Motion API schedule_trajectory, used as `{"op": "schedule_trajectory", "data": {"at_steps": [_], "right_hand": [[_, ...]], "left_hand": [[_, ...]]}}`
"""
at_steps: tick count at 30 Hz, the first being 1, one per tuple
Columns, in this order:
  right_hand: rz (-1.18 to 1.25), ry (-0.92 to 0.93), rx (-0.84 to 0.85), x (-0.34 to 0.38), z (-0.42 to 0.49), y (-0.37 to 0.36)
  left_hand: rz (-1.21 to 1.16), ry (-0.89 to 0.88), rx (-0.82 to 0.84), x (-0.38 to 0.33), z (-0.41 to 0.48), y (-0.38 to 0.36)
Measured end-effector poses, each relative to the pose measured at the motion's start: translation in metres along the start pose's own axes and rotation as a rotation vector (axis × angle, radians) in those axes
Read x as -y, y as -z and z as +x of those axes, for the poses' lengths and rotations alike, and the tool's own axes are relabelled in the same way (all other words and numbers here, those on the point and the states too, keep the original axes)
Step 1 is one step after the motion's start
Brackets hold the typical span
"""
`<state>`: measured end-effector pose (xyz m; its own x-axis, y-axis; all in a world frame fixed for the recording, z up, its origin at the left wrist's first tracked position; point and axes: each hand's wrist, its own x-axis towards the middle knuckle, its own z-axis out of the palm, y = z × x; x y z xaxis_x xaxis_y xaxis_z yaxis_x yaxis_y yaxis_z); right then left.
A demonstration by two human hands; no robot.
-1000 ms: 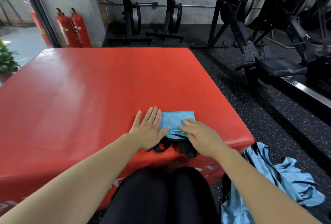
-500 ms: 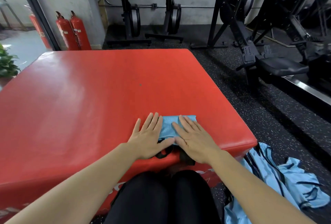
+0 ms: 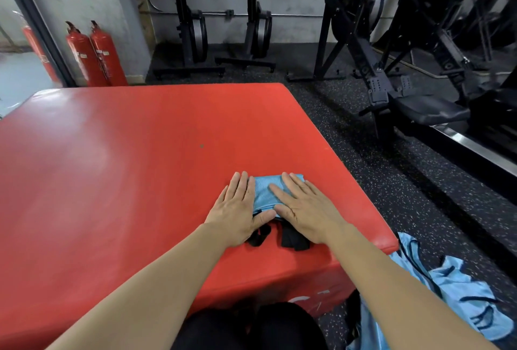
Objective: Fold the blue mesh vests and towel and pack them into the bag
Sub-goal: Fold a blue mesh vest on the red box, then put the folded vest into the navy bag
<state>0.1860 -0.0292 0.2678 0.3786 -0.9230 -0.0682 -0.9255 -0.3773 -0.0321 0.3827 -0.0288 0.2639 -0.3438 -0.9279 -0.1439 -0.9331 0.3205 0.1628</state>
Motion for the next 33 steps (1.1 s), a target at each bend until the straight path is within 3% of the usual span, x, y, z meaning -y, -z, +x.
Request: {"op": "schedule_trajectory", "data": {"at_steps": [10,17,20,24,33], "right_hand": [[0.034,-0.027,0.057,-0.011,0.015,0.007],[-0.003,-0.113,0.043,0.004,-0.007,0.016],[0.125,-0.195,0.053,0.011,-0.026,0.009],[0.081,-0.251,0.131,0.019,-0.034,0.020],[0.003,-0.372,0.087,0.030,-0.081,0.053]], "left_hand": [[0.047,-0.034,-0.029,-0.001,0.025,0.000],[0.249,-0.027,-0.094,-0.004,0.009,-0.005],[0.197,-0.061,-0.048,-0.004,-0.006,-0.006],[0.228,-0.030,0.065,-0.008,-0.018,0.010],[0.302,-0.169,0.022,-0.048,-0.041,0.033]]}}
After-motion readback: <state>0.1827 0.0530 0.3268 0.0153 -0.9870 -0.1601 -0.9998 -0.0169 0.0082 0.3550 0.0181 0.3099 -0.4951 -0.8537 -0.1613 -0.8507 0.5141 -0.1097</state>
